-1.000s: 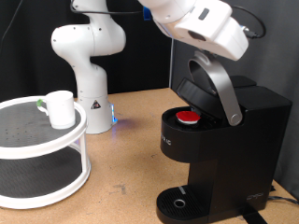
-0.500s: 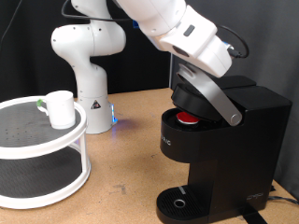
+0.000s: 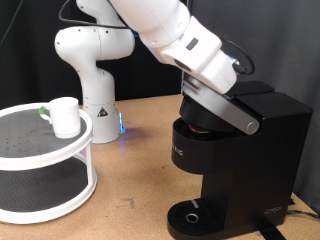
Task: Make a cup of coffee with the keurig machine
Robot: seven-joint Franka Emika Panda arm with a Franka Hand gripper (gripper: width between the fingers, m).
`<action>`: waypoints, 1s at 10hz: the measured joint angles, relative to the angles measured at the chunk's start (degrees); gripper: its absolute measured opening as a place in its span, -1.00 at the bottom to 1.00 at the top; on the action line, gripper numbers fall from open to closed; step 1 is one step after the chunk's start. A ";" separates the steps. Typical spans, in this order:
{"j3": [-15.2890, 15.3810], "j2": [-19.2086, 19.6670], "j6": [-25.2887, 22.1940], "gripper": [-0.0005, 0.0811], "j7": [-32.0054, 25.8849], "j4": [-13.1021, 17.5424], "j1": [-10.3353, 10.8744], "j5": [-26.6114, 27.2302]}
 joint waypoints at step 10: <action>-0.49 0.63 5.08 -0.98 -2.91 -3.82 -0.55 -3.76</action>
